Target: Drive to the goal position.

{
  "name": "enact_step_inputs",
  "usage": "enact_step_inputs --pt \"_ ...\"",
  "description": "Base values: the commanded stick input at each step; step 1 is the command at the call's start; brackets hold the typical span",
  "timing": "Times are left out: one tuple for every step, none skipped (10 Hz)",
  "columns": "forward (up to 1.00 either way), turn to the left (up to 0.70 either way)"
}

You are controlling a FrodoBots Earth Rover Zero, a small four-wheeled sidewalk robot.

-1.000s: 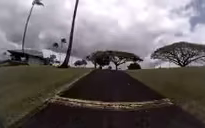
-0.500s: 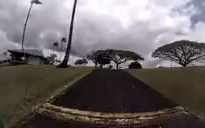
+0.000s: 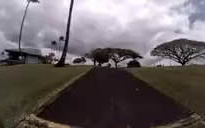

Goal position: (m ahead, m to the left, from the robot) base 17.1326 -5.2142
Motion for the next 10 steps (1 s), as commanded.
enact_step_inputs --pt "0.7 0.01" --pt "0.7 0.01" --pt "0.7 0.01" --pt "0.7 0.01" --pt "0.7 0.01" --pt "0.7 0.01" --pt "0.7 0.01" --pt "0.7 0.01" --pt "0.7 0.01" --pt "0.7 0.01"
